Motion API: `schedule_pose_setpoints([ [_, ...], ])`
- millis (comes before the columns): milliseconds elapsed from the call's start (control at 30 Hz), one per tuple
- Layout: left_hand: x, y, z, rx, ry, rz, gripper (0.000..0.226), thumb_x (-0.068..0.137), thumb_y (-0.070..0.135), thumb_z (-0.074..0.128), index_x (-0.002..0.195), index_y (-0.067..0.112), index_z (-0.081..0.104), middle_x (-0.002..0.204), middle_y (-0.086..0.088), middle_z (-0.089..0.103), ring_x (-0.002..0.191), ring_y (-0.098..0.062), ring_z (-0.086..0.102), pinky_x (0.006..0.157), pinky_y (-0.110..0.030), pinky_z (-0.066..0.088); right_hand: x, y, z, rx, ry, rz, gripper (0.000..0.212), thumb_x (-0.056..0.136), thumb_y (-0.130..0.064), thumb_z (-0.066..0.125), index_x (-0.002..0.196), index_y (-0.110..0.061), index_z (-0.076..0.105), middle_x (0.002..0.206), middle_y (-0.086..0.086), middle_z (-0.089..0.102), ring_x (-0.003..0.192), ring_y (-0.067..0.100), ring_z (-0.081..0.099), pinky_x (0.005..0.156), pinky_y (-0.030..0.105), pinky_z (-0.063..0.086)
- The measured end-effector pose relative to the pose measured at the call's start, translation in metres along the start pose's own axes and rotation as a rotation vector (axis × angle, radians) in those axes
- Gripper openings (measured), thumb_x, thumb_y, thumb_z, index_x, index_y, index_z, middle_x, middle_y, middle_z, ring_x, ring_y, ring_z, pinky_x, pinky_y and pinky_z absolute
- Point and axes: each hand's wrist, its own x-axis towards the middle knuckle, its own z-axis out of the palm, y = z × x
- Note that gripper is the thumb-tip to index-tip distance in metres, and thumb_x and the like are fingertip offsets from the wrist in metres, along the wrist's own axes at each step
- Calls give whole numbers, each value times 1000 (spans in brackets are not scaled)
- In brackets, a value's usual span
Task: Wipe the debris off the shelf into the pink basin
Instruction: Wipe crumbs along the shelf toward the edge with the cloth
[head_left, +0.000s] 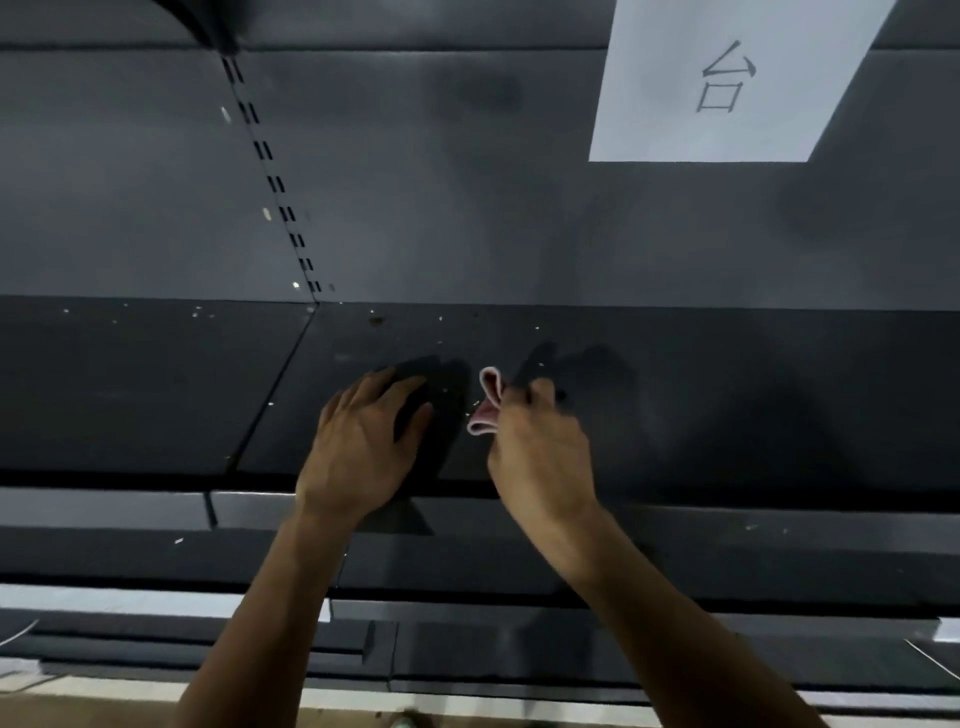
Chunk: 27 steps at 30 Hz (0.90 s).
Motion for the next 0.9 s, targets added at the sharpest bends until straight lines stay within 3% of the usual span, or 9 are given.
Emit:
schedule_pose_setpoints([
  [133, -4, -13, -7, -82, -19, 64, 51, 93, 50, 37, 136, 27, 52, 141, -1, 51, 128, -25, 49, 105, -50, 42, 2, 10, -15, 129, 56, 117, 20, 92, -19, 56, 112, -17, 60, 107, 2, 53, 77, 17, 63, 70, 22, 52],
  [200, -6, -28, -14, -37, -7, 90, 53, 92, 52, 36, 137, 28, 52, 143, -3, 49, 130, -27, 48, 105, -50, 42, -4, 30, -27, 102, 110, 188, 5, 95, -23, 55, 98, -20, 57, 95, 0, 51, 65, 6, 54, 58, 7, 36],
  [233, -6, -38, -17, -21, 3, 95, 53, 92, 52, 36, 136, 28, 53, 143, -4, 49, 130, -28, 47, 104, -51, 42, -8, 38, -30, 92, 140, 220, 9, 97, -25, 53, 91, -20, 55, 90, 0, 51, 60, 3, 49, 52, 7, 32],
  [300, -3, -57, -23, -10, 2, 97, 54, 92, 54, 36, 135, 26, 55, 142, -7, 50, 131, -30, 47, 104, -52, 42, -16, 46, -26, 85, 139, 268, 17, 99, -24, 52, 84, -15, 53, 85, 3, 55, 56, 6, 52, 50, 10, 37],
  [400, 2, -72, -26, 13, -57, 125, 58, 91, 58, 31, 136, 28, 53, 146, -6, 47, 132, -30, 45, 109, -50, 38, -22, 26, -6, 32, 109, 313, 12, 94, -20, 59, 101, -11, 61, 96, 6, 59, 63, 15, 63, 59, 27, 57],
  [533, -3, -73, -23, 17, -57, 161, 58, 92, 59, 29, 137, 31, 52, 148, -8, 43, 136, -29, 40, 113, -51, 31, -9, -28, 19, -59, 163, 313, 22, 96, -17, 56, 114, -5, 60, 109, 15, 57, 75, 24, 67, 65, 28, 56],
  [667, -2, -77, -22, -20, -50, 162, 53, 95, 54, 32, 138, 30, 51, 149, -7, 41, 140, -26, 35, 115, -51, 27, 15, -72, 39, -103, 162, 288, 24, 102, -19, 45, 116, -4, 57, 113, 15, 54, 71, 18, 60, 63, 21, 50],
  [733, -2, -79, -21, -23, -45, 179, 52, 96, 53, 32, 138, 30, 50, 149, -4, 41, 141, -24, 34, 115, -50, 27, 27, -86, 44, -84, 162, 264, 25, 101, -18, 43, 116, -3, 57, 113, 15, 53, 77, 24, 64, 66, 26, 51],
  [900, -1, -81, -20, -34, -39, 175, 47, 97, 50, 39, 138, 30, 51, 149, -6, 43, 141, -25, 35, 115, -50, 27, 36, -65, 34, 194, 188, 236, 23, 100, -30, 46, 95, -13, 60, 92, 6, 56, 74, 27, 60, 65, 32, 49],
])
